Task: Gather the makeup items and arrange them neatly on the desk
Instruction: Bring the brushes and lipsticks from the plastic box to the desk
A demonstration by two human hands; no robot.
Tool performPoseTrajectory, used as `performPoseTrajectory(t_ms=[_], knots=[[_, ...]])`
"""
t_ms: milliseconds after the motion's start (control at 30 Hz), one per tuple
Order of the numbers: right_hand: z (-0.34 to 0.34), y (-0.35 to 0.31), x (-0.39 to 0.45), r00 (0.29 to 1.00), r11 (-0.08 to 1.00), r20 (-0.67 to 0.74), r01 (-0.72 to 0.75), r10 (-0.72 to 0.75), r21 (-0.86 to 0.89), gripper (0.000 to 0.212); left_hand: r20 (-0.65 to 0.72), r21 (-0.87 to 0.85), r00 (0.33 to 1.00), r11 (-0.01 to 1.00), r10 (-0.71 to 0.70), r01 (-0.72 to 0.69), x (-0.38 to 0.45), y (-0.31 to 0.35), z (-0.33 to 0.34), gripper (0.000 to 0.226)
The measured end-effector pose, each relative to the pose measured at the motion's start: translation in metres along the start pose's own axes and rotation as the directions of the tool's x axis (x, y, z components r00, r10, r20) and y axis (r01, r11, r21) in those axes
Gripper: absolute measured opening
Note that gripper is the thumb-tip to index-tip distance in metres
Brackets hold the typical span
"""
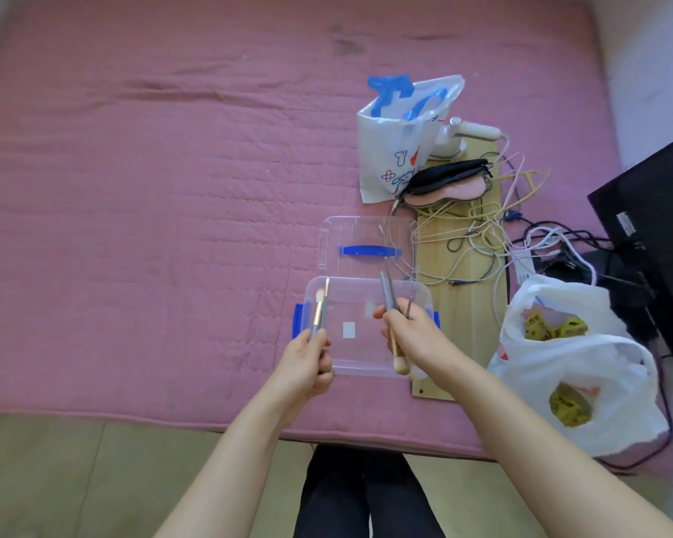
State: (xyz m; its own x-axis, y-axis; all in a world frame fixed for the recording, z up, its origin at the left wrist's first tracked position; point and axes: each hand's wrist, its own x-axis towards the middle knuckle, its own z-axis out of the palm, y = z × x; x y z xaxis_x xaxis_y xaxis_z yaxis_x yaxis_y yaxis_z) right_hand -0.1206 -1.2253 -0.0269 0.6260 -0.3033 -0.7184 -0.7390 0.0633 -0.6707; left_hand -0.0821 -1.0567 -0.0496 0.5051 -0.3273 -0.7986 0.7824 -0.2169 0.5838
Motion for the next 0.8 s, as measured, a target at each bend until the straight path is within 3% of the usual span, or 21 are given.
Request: performPoseTrajectory(t_ms=[233,467,633,800], knots=[[0.003,-0.03,-0.048,0.984,0.969,0.17,-0.083,0.044,0.233,0.021,0.009,-0.028,0.978,0.977,0.21,-0.21,-0.059,0.027,0.005,0.013],[0.0,-0.049,-0.09,0.945,0.928,0.321,-0.174,0.063,0.33,0.019,-0.06,-0.287,0.983,0.941,0.172,-0.182,-0.113,0.041,0.011,0.014],[-0.01,-0.054,-0.112,0.922,0.949,0.379,-0.183,0.075,0.257,0.013,-0.132,-0.273,0.98,0.945,0.149,-0.18,-0.145,0.036,0.019,0.021],[-0.008,-0.059,-0.131,0.9,0.977,0.432,-0.139,0.056,0.163,0.007,-0.211,-0.259,0.949,0.923,0.232,-0.284,-0.184,0.019,0.029,0.023]])
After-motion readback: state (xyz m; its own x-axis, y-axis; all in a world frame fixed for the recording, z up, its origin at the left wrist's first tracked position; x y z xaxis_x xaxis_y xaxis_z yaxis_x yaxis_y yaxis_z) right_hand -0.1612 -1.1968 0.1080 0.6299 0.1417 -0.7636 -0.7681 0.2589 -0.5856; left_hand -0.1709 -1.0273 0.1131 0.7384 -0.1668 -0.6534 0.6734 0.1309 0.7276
